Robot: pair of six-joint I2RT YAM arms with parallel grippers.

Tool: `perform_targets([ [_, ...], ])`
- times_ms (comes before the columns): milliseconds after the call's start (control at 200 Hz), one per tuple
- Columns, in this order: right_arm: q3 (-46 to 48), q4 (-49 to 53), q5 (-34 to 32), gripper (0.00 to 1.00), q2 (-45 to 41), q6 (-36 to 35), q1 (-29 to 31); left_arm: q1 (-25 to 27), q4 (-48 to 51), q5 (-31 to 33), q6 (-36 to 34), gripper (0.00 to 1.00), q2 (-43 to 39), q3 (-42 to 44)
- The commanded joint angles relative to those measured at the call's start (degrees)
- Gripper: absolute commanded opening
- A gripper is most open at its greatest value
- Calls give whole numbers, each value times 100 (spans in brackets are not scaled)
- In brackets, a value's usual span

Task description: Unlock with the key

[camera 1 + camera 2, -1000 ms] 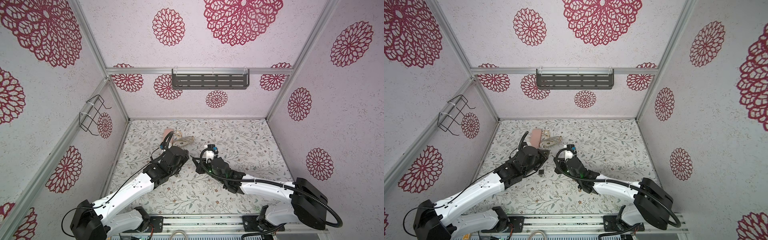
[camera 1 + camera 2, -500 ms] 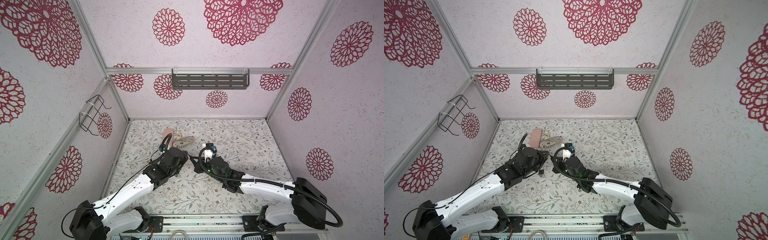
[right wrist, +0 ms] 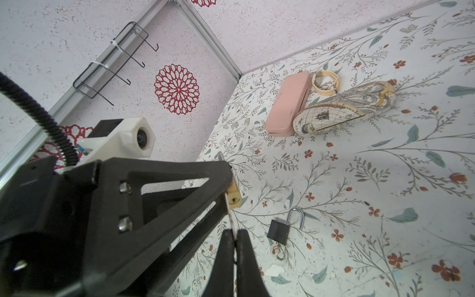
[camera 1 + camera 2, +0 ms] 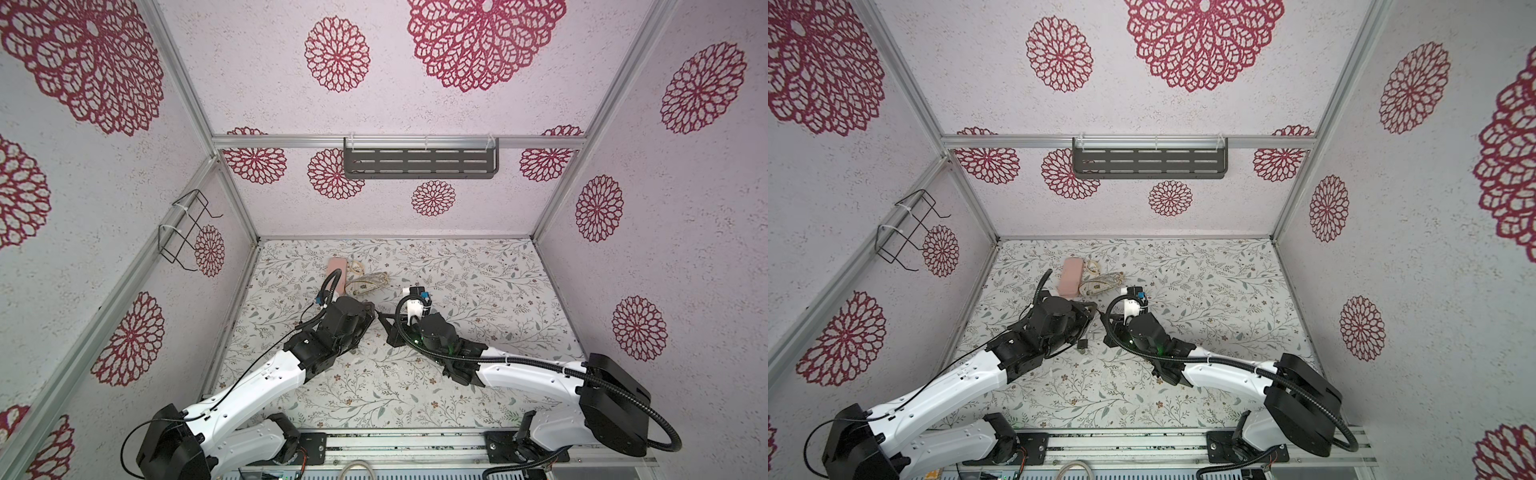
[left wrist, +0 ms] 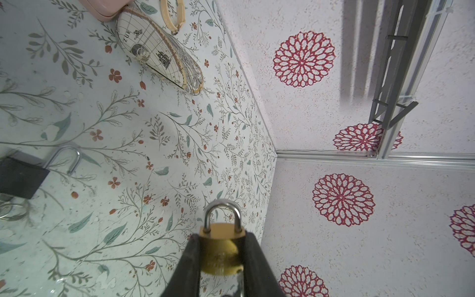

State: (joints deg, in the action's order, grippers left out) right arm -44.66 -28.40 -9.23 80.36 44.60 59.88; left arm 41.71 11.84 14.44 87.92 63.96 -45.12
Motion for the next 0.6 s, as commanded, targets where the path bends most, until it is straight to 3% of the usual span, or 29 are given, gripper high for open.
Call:
perform_targets([
  [0, -25, -112, -78, 0, -84, -74, 53, -69, -212, 59, 143, 0, -130, 101],
  [595, -25, -91, -132, 0, -31, -92, 86, -84, -354, 69, 377, 0, -130, 212],
])
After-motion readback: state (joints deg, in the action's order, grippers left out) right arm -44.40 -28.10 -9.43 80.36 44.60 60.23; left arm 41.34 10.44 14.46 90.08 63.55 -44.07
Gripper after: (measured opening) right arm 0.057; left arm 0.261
